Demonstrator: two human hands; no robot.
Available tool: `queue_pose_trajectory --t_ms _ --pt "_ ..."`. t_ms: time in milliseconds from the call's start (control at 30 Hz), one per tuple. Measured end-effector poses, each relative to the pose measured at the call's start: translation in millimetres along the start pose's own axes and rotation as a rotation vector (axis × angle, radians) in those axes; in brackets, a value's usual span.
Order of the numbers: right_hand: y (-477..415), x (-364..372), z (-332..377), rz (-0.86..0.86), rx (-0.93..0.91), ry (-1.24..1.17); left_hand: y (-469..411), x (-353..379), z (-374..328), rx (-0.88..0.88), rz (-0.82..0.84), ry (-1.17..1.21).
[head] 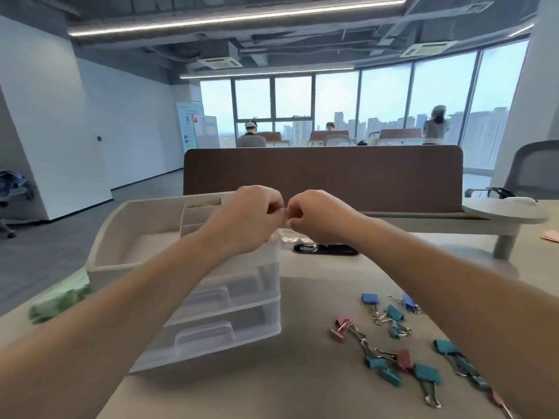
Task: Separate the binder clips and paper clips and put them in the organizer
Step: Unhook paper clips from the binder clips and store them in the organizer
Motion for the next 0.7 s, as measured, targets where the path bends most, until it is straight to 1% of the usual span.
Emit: queue_pose_trajectory --t_ms 133,233,500,700 --pt "46 -2 -46 0.116 0.099 0.093 19 37 -43 0.043 0.070 0.063" --pt "78 -5 -84 0.157 0.148 0.169 31 72 -71 0.065 0.153 0.082" --pt "124 9 -164 0.194 0.289 0.170 43 165 -88 0.025 0.371 0.044" --pt "136 24 -214 0.264 0.331 0.220 33 229 -82 -0.016 0.502 0.001"
Point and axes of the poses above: each hand's wrist, its own y-axis away from the middle knuckle, its own x-axis out of the palm, z = x × y, the point moved 3 cm from there along -y, towards the middle knuckle, and after that the axes turned 12 degrees about -z, right-handed, at the moved point
